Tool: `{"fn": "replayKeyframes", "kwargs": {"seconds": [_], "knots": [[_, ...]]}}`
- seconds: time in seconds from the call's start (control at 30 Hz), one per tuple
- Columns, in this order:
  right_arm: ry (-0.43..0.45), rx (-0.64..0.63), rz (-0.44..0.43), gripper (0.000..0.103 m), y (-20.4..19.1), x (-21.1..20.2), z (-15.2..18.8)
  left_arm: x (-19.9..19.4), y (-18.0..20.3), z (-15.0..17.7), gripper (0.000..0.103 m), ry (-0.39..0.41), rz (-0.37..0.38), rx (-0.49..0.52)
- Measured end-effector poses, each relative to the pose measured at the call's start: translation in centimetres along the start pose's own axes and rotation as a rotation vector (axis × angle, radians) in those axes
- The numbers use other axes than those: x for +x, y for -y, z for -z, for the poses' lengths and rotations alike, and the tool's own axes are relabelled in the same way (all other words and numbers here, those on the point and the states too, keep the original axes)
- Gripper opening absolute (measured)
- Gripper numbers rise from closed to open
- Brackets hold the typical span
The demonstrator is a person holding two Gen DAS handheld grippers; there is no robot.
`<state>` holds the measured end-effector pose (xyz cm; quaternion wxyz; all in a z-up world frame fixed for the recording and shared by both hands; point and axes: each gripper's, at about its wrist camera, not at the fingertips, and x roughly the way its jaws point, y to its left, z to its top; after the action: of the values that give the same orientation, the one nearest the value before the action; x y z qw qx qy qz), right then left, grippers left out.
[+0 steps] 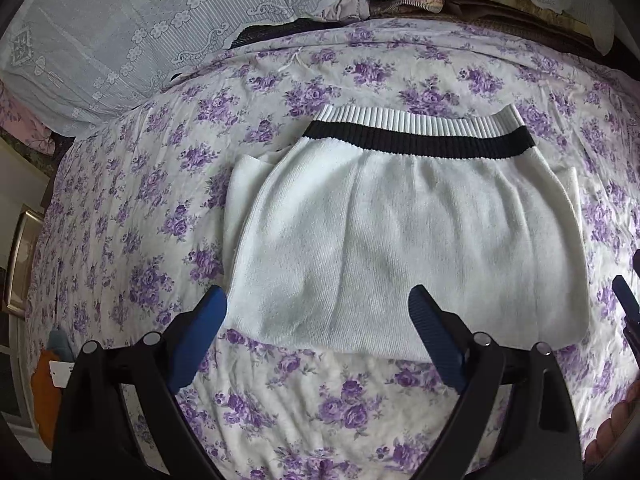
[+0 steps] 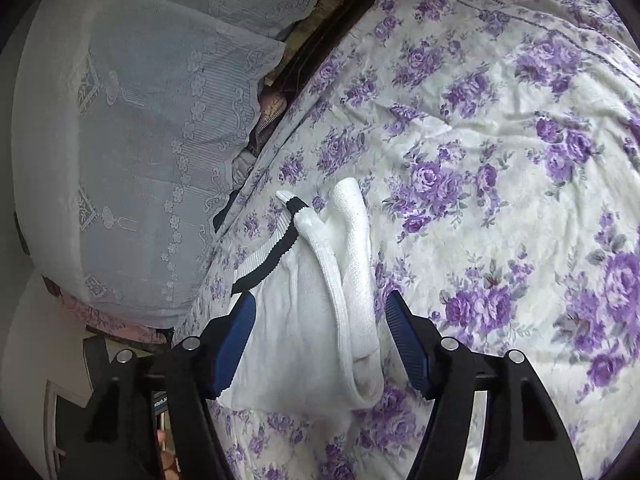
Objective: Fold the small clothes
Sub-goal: 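Grasp the sweater side edge with the right tool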
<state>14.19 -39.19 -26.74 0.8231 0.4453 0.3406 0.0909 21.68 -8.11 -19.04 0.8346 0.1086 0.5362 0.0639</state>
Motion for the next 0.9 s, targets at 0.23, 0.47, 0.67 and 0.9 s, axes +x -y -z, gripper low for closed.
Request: {"fn": "replayKeyframes", "kwargs": {"seconds": [0.23, 0.47, 0.67, 0.9], "knots": [[-0.071, -0.010, -0.011, 0.067, 1.1, 4.0, -1.7, 2.2, 3.6, -1.5, 0.090, -0.021, -0.010, 0.033], [-0.099, -0.051, -0.014, 0.067, 1.0, 6.9, -2.3, 5.6, 6.6, -2.1, 0.090, -0.067, -0.036, 0.061], [-0.097, -0.096, -0.033, 0.045, 1.0, 9.4, -3.1, 7.0, 7.5, -2.3, 0.097, -0.022, -0.090, 0.070], [-0.097, -0.129, -0.035, 0.023, 1.4, 10.4, -3.0, 8.4, 6.6, -1.7, 0.099, 0.013, -0.031, 0.026]]}}
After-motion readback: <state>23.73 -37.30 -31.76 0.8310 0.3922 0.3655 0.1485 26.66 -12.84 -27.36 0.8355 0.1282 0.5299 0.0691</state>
